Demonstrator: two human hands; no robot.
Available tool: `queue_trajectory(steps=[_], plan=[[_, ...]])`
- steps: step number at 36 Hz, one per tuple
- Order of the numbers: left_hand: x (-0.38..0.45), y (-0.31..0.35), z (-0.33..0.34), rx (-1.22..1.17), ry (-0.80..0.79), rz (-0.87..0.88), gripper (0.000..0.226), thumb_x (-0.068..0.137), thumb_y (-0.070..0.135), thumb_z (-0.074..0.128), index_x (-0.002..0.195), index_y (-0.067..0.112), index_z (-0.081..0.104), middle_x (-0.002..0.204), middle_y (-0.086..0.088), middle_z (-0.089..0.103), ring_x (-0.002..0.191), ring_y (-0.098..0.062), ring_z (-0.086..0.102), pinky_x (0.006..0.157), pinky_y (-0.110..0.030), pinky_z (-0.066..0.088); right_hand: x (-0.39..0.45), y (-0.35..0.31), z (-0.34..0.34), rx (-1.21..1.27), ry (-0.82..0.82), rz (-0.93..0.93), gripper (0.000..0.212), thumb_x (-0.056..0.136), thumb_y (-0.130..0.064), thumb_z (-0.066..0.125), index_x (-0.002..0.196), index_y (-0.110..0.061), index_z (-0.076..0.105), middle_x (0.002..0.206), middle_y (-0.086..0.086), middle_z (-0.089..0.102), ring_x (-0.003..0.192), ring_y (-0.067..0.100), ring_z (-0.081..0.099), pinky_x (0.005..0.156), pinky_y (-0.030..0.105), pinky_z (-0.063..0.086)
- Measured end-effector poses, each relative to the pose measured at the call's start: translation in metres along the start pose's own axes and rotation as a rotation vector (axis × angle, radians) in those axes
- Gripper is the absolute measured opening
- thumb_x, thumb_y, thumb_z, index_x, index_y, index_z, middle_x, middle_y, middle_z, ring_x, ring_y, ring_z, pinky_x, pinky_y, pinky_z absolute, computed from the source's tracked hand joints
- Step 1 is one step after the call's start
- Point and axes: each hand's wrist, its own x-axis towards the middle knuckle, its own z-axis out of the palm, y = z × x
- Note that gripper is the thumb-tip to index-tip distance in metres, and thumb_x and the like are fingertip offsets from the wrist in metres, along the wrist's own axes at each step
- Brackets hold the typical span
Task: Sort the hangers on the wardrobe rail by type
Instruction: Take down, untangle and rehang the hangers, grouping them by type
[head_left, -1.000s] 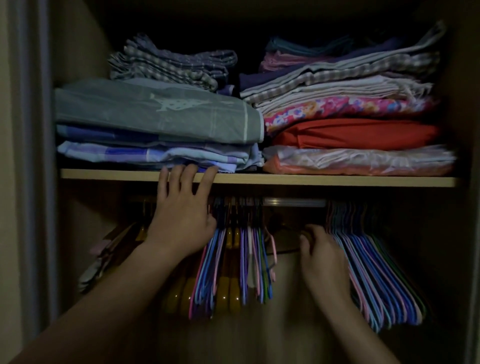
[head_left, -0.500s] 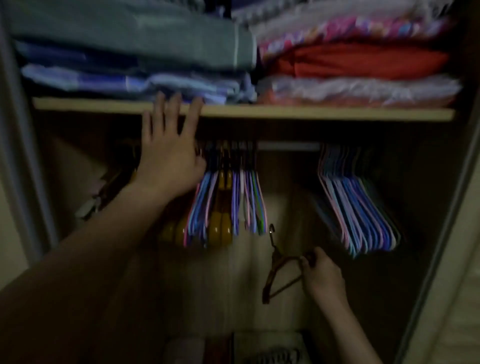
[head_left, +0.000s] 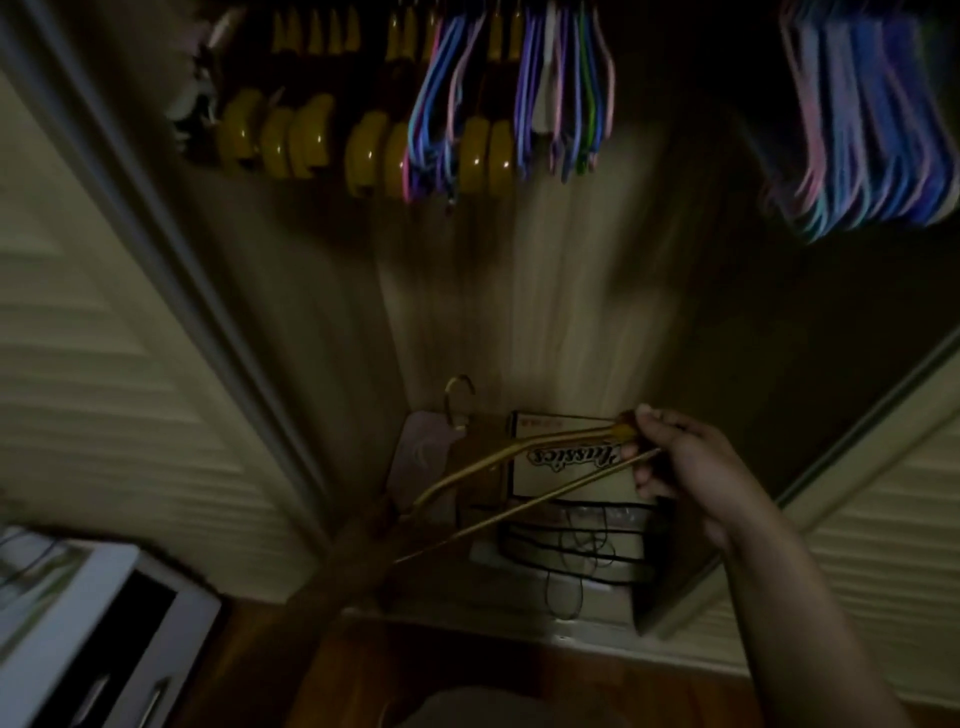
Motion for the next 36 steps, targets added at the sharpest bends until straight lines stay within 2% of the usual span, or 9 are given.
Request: queue_trajectory(steps=[5, 9, 12, 17, 22, 25, 27, 31, 36], plan=[[-0.050, -0.020, -0.026, 0.073, 0.019, -0.169, 0.022, 0.092, 0.040, 0.066, 0.090, 0.020, 0.076, 0.078, 0.007, 0.076, 0.079, -0.005, 0.072, 0.075, -0.021, 0.052, 0.013, 0.007, -0.001, 0.112, -0.175, 0.028, 0.033, 0.093, -0.033, 0.057, 0.111, -0.008, 0.069, 0.078, 0.011, 0.066, 0.051, 0.013, 0.053, 0.043, 0.022, 0.050], [-0.080, -0.006, -0.053, -0.117, 0.010, -0.236, 0.021, 0.094, 0.023, 0.063, 0.097, 0.003, 0.071, 0.091, -0.020, 0.073, 0.099, -0.041, 0.069, 0.095, -0.053, 0.052, 0.020, 0.017, -0.007, 0.202, -0.248, 0.041, 0.053, 0.072, -0.045, 0.076, 0.110, -0.008, 0.071, 0.077, 0.011, 0.066, 0.051, 0.012, 0.053, 0.044, 0.023, 0.048], [-0.100, 0.016, -0.068, -0.229, -0.010, -0.193, 0.015, 0.088, 0.021, 0.075, 0.087, 0.005, 0.074, 0.087, -0.020, 0.069, 0.097, -0.040, 0.067, 0.098, -0.053, 0.049, 0.025, 0.028, -0.012, 0.268, -0.268, 0.092, 0.041, 0.080, -0.032, 0.066, 0.112, -0.007, 0.067, 0.077, 0.009, 0.067, 0.052, 0.010, 0.054, 0.044, 0.020, 0.048], [-0.118, 0.042, -0.091, -0.434, 0.074, -0.103, 0.068, 0.048, 0.034, 0.099, 0.098, -0.004, 0.073, 0.106, -0.032, 0.067, 0.101, -0.040, 0.069, 0.091, -0.043, 0.058, 0.031, 0.044, -0.006, 0.327, -0.337, 0.148, 0.077, 0.048, -0.036, 0.098, 0.112, -0.009, 0.064, 0.084, 0.012, 0.070, 0.055, 0.011, 0.061, 0.048, 0.021, 0.053], [-0.134, 0.068, -0.106, -0.559, 0.106, -0.037, 0.096, 0.045, 0.027, 0.102, 0.122, -0.012, 0.059, 0.118, -0.039, 0.061, 0.107, -0.043, 0.067, 0.083, -0.044, 0.061, 0.040, 0.054, 0.000, 0.271, -0.260, 0.213, 0.052, 0.069, -0.026, 0.084, 0.115, -0.010, 0.065, 0.095, 0.014, 0.071, 0.056, 0.011, 0.064, 0.051, 0.024, 0.055], [-0.142, 0.088, -0.114, -0.589, 0.103, 0.012, 0.088, 0.051, 0.023, 0.100, 0.123, -0.010, 0.062, 0.121, -0.043, 0.058, 0.112, -0.048, 0.063, 0.092, -0.051, 0.056, 0.052, 0.061, 0.011, -0.209, -0.131, 0.219, 0.023, 0.093, -0.023, 0.066, 0.114, -0.012, 0.066, 0.096, 0.010, 0.069, 0.065, 0.017, 0.066, 0.053, 0.027, 0.052], [-0.146, 0.110, -0.121, -0.558, 0.113, 0.010, 0.085, 0.050, 0.020, 0.100, 0.122, -0.007, 0.064, 0.119, -0.043, 0.059, 0.112, -0.048, 0.063, 0.092, -0.051, 0.056, 0.066, 0.057, 0.020, -0.514, -0.040, 0.125, 0.022, 0.096, -0.025, 0.062, 0.114, -0.013, 0.067, 0.088, 0.005, 0.067, 0.072, 0.018, 0.061, 0.059, 0.028, 0.047], [-0.149, 0.172, -0.136, -0.360, 0.184, -0.039, 0.063, 0.049, 0.012, 0.091, 0.108, -0.001, 0.073, 0.105, -0.036, 0.068, 0.099, -0.041, 0.071, 0.075, -0.037, 0.062, 0.070, -0.008, 0.047, -0.598, 0.015, -0.227, 0.015, 0.096, -0.018, 0.060, 0.108, -0.022, 0.068, 0.108, 0.007, 0.070, 0.099, 0.024, 0.065, 0.084, 0.031, 0.050], [-0.155, 0.241, -0.147, -0.125, 0.299, -0.037, 0.039, 0.062, 0.001, 0.074, 0.101, -0.002, 0.072, 0.089, -0.032, 0.071, 0.074, -0.028, 0.074, 0.057, -0.028, 0.060, 0.026, -0.123, 0.083, -0.574, -0.004, -0.731, 0.014, 0.098, -0.015, 0.056, 0.097, -0.021, 0.069, 0.086, 0.001, 0.071, 0.079, 0.016, 0.069, 0.078, 0.040, 0.055]])
